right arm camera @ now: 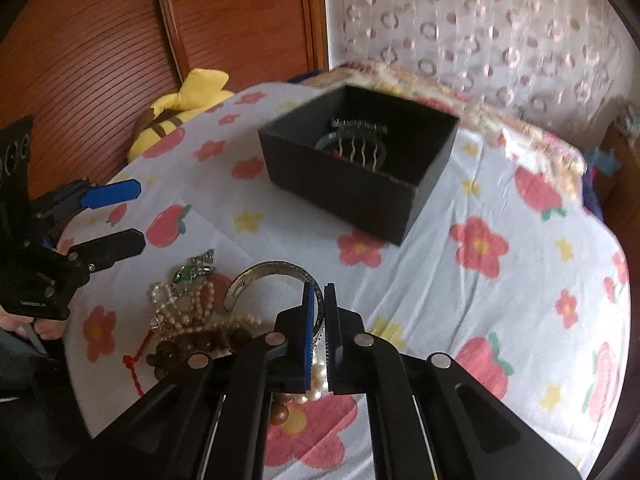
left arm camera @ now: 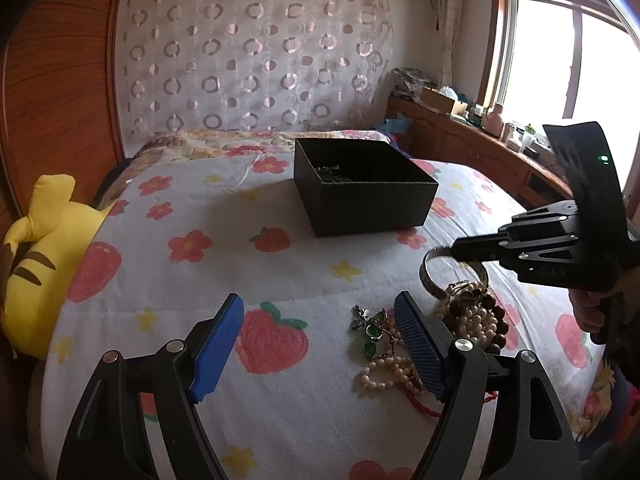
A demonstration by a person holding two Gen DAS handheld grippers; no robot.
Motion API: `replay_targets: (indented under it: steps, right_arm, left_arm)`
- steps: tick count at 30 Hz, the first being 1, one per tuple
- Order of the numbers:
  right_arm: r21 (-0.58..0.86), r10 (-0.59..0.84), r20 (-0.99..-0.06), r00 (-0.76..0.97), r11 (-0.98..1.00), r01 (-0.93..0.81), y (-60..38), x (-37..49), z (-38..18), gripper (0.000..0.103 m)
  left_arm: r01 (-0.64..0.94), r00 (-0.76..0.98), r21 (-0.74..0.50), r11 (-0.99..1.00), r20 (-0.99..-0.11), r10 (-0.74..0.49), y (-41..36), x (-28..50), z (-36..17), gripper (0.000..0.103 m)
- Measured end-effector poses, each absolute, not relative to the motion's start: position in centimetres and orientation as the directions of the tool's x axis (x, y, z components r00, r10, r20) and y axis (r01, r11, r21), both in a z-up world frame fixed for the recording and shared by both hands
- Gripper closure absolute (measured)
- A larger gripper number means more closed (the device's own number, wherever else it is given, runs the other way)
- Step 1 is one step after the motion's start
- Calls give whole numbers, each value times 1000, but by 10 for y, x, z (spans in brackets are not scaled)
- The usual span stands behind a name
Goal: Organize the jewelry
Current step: 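Grasp the silver cuff bangle with the right tool, then grasp the green gem pendant with the left tool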
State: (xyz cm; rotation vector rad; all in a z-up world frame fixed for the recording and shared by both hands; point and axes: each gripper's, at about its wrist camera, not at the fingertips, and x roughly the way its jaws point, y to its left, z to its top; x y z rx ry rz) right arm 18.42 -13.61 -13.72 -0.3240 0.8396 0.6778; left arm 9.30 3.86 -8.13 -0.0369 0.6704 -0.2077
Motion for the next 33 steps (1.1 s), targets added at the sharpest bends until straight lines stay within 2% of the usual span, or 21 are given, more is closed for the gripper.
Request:
replay_targets:
  steps: [5,11,13,14,19,21,23,33]
  right_arm:
    - [-106,390,-720,574,756,-646,-132,173,-127,97]
    - [-128,372,-703,607,772,-622,-146,168,-117,97]
    - [-122,366,-702,611,783,-610,-156,165,-118,97]
    - [-120,363,-702,613,788,-604,-159,163,-119,97]
    - [-94,368,-696,616,804,-587,-176,147,-125,97]
    - [-70,379,-692,615,812,-579,-183,140,-128,97]
    - [-50,387,-687,616,820,-570,-187,134,-130,97]
    - [-2,410,-672,616,832,-555,-197,117,-137,97]
  left_arm:
    - [181,761,-98,979,-617,-203,38,92,-82,29]
    - [206,741,-96,974,-635,-220,38,86,-87,29]
    - [220,729,-102,970,-644,-233,38,82,-89,34]
    - [228,721,-103,968,-650,-239,38,81,-90,42]
    - [284,673,-98,954,-688,-271,33,72,-98,59]
    - [297,664,-95,950,-695,-277,30,71,-100,69]
    - [299,656,-96,949,-702,-278,28,75,-100,73]
    - [308,604,-166,937,-727,-327,20,108,-103,74]
